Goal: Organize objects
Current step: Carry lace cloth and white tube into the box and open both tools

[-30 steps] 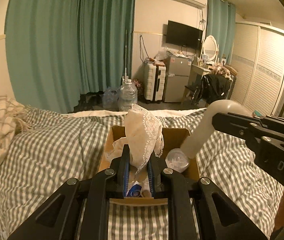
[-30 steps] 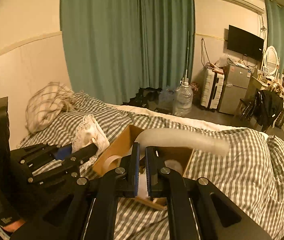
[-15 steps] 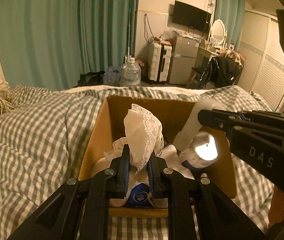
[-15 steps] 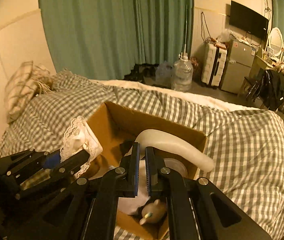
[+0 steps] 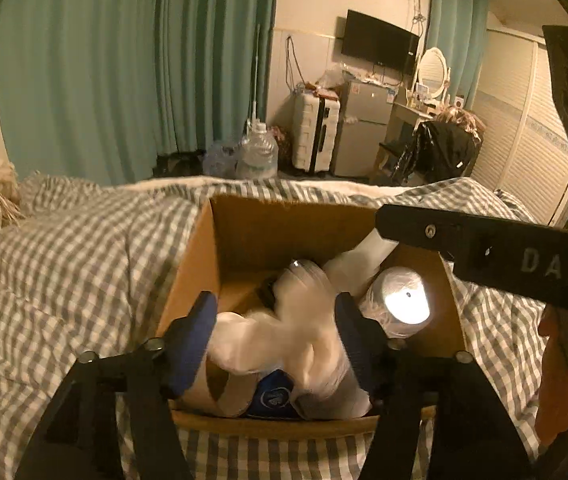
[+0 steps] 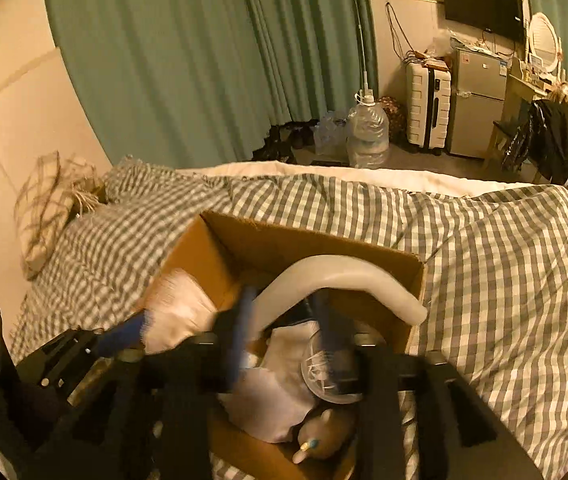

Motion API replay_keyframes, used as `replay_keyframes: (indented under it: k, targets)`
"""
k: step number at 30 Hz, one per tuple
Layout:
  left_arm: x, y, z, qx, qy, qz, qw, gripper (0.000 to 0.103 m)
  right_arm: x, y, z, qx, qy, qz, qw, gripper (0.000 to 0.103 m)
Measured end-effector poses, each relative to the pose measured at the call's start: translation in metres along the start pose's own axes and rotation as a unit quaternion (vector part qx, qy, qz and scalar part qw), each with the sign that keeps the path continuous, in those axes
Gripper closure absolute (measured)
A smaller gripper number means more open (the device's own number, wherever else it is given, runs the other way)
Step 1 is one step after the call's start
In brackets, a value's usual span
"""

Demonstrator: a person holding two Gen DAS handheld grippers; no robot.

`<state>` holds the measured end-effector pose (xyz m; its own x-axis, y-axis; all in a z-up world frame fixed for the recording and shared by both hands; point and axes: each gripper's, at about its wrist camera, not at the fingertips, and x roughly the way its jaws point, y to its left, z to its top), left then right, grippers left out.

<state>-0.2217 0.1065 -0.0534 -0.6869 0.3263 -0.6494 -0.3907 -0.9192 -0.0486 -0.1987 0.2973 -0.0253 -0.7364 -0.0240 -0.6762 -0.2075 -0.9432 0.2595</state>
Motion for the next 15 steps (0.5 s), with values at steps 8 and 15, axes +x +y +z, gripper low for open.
replay_keyframes:
  k: [8,15]
  targets:
    - [-0.044,0.003,0.004,0.002,-0.018,0.021,0.9996,0.011,-0.056,0.002,0.005,0.011,-0.044,-0.023,0.999,0.026]
    - [-0.109,0.014,0.016,-0.024,-0.065,0.024,0.9973,0.0,-0.131,0.019,0.002,-0.008,-0.092,-0.059,0.994,0.0]
